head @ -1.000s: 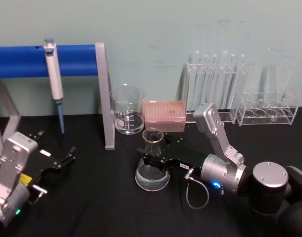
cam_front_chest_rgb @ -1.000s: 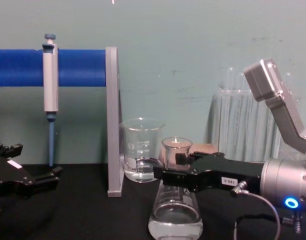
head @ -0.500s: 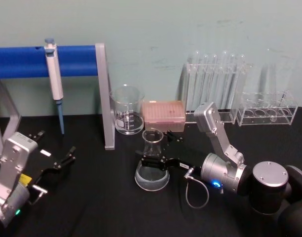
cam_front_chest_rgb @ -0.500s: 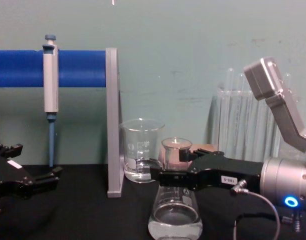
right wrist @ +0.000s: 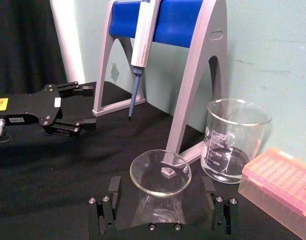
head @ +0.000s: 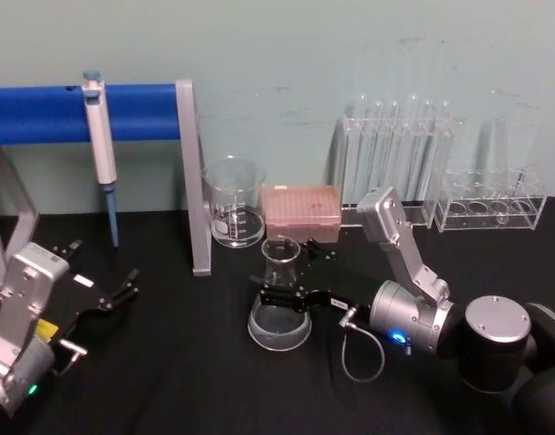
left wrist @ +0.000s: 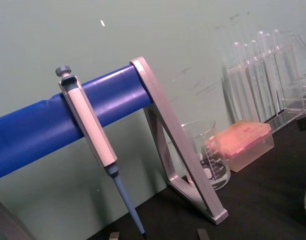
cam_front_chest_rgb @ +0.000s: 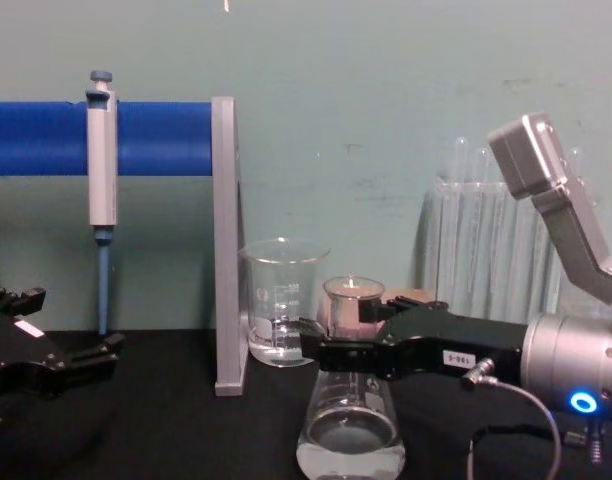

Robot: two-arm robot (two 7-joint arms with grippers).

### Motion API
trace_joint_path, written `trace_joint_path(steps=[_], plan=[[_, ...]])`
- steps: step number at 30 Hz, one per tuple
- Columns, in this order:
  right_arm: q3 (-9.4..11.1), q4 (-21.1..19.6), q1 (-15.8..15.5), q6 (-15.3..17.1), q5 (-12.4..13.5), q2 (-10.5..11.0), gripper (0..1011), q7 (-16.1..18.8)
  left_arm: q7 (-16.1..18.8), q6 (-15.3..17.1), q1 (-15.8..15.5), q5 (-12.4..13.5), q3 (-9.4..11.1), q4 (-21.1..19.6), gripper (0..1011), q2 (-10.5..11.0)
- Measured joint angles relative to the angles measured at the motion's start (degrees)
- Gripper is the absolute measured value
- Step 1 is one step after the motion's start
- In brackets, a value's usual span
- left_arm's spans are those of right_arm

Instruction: Grasp the erlenmeyer flask with one hand, shake it three times, then place it back.

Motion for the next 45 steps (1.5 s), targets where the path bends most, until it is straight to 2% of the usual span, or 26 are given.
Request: trace_joint_path(steps=[10,21,26,31,37,45], plan=[[0.2,-2.4,-0.9,1.6,1.2,1.6,1000,0.6,0.0,0.0,0.0,0.0,0.0,0.0,1001,0.0],[0.7,-9.1,-4.1,4.6,3.2,7.0,1000,1.7,0.0,0.0,0.0,0.0,0.0,0.0,1001,0.0],[1.6,-12.0,-5.8,5.5,4.1,9.7,1000,1.4,0.0,0.0,0.0,0.0,0.0,0.0,1001,0.0],[2.6,-13.6,-6.8,6.0,4.8,11.4,1000,0.3,0.0,0.0,0.0,0.0,0.0,0.0,1001,0.0],[4.1,-14.0,-7.5,6.4,5.4,12.0,1000,-2.3,0.0,0.0,0.0,0.0,0.0,0.0,1001,0.0],[5.7,-12.5,-7.5,5.8,5.1,10.7,1000,-5.9,0.0,0.0,0.0,0.0,0.0,0.0,1001,0.0]])
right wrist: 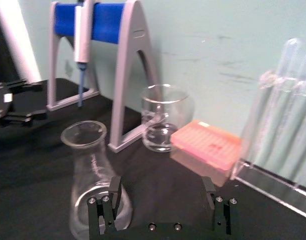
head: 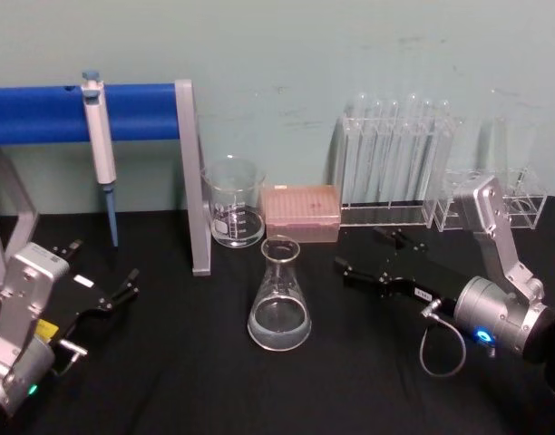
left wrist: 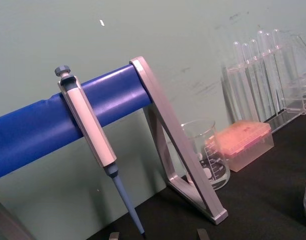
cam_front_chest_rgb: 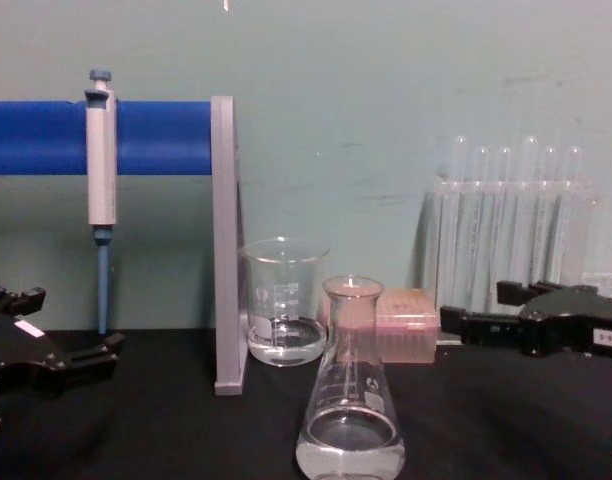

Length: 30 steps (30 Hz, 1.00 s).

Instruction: Grasp the erlenmeyer flask with one hand, shake it three times, then place it back.

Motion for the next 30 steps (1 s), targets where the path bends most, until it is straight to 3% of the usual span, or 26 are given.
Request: trace_joint_path(steps=[19,30], plan=[[2.8,4.5,0.8,-3.5,-6.0,-5.5,1000,-8.5,0.0,0.0,0.0,0.0,0.0,0.0,1001,0.0],[4.7,6.2,0.1,-3.4,-7.5,-8.8,1000,-12.3,0.0,0.0,0.0,0.0,0.0,0.0,1001,0.0]])
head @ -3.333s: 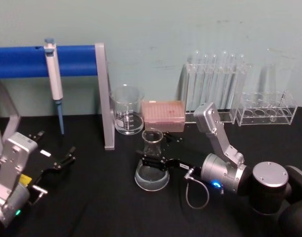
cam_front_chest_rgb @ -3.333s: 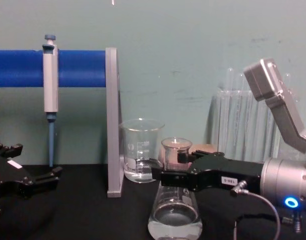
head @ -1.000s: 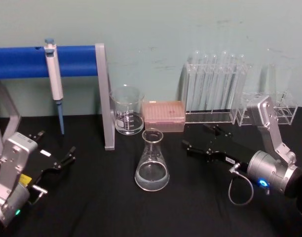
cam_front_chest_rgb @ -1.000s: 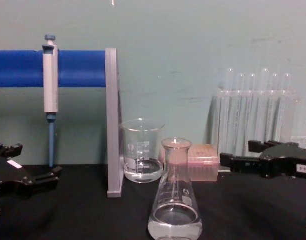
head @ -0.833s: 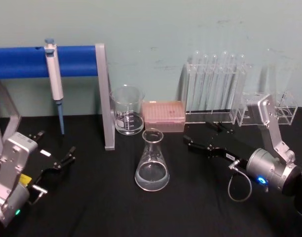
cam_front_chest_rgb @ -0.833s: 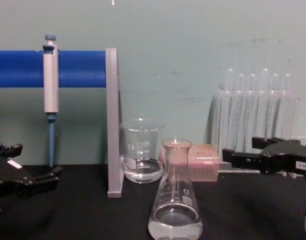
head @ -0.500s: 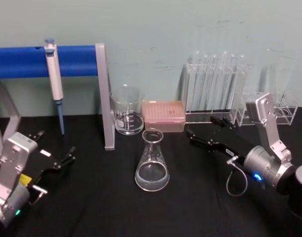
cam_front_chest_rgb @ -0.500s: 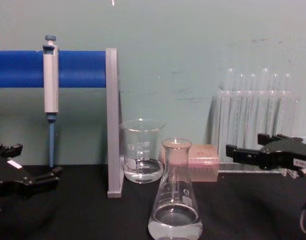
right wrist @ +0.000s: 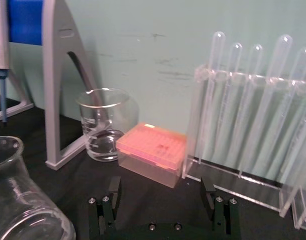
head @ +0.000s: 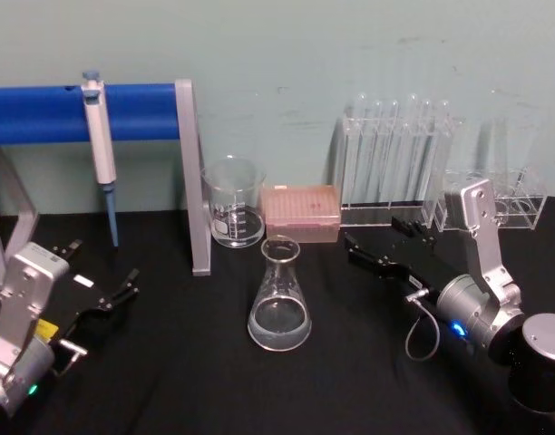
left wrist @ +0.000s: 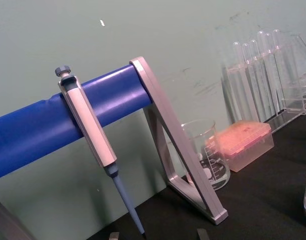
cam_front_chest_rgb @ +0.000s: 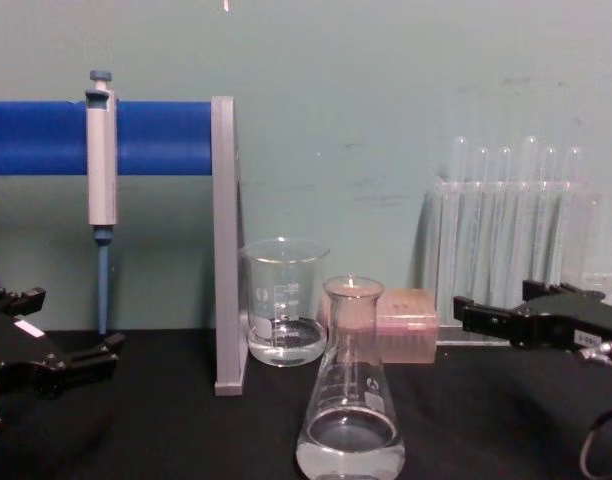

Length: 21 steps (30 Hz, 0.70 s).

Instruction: Grasp the erlenmeyer flask with one hand, shake it three times, then place it back.

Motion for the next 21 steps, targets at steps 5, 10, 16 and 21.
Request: trace_joint_path(steps=[5,10,16,21], plan=[[0.9,1.1,-0.2,0.6,-0.6,-1.4,1000,-1.2,0.0,0.0,0.0,0.0,0.0,0.0,1001,0.0],[1.6,1.8,-0.2,1.1,-1.0,-2.3,1000,-1.7,0.0,0.0,0.0,0.0,0.0,0.0,1001,0.0],[2.3,2.0,-0.4,1.4,-1.9,-3.0,1000,-1.9,0.0,0.0,0.0,0.0,0.0,0.0,1001,0.0],[2.6,2.0,-0.5,1.8,-2.2,-3.3,1000,-1.8,0.0,0.0,0.0,0.0,0.0,0.0,1001,0.0]])
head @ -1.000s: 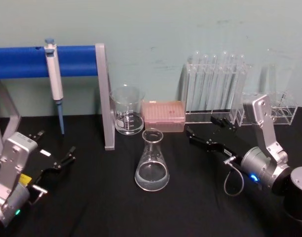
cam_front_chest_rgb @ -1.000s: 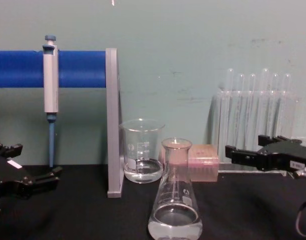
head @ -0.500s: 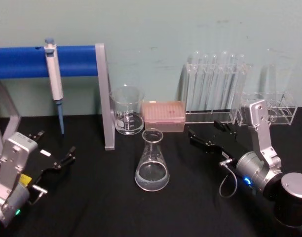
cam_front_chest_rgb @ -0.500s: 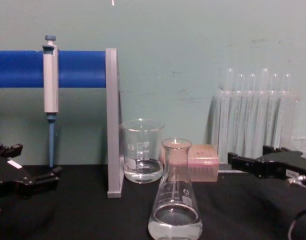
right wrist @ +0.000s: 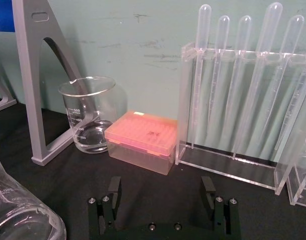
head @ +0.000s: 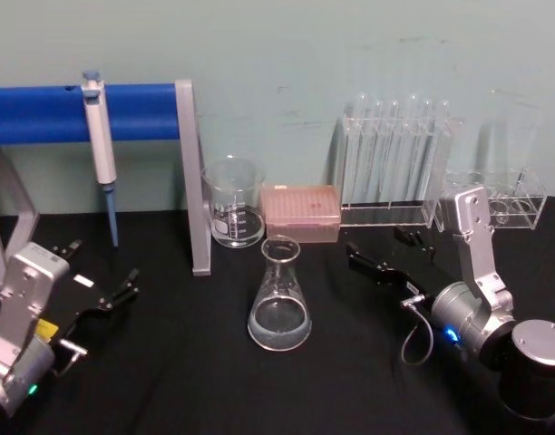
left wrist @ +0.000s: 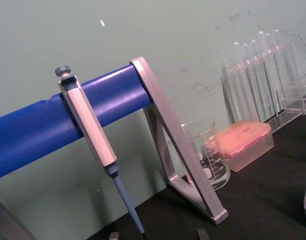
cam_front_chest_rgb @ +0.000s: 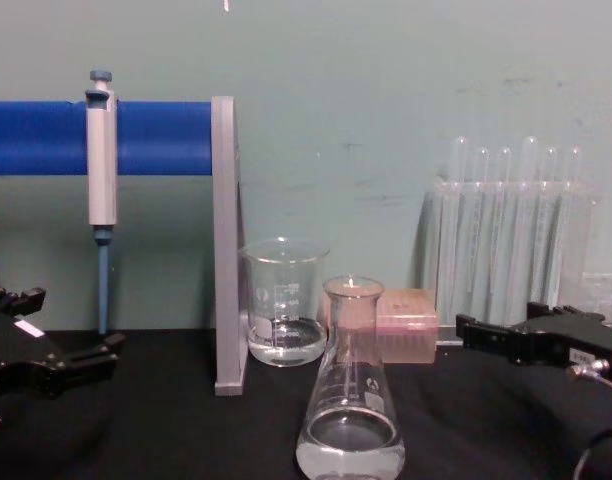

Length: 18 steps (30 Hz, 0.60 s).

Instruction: Grasp the erlenmeyer flask with one hand, shake it three times, then place it back.

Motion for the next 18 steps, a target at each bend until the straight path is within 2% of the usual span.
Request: trace_joint_path(steps=[18], plan=[[-0.1,-0.1,0.0,-0.1,0.1,0.1,1000,0.1,0.0,0.0,0.0,0.0,0.0,0.0,1000,0.0]])
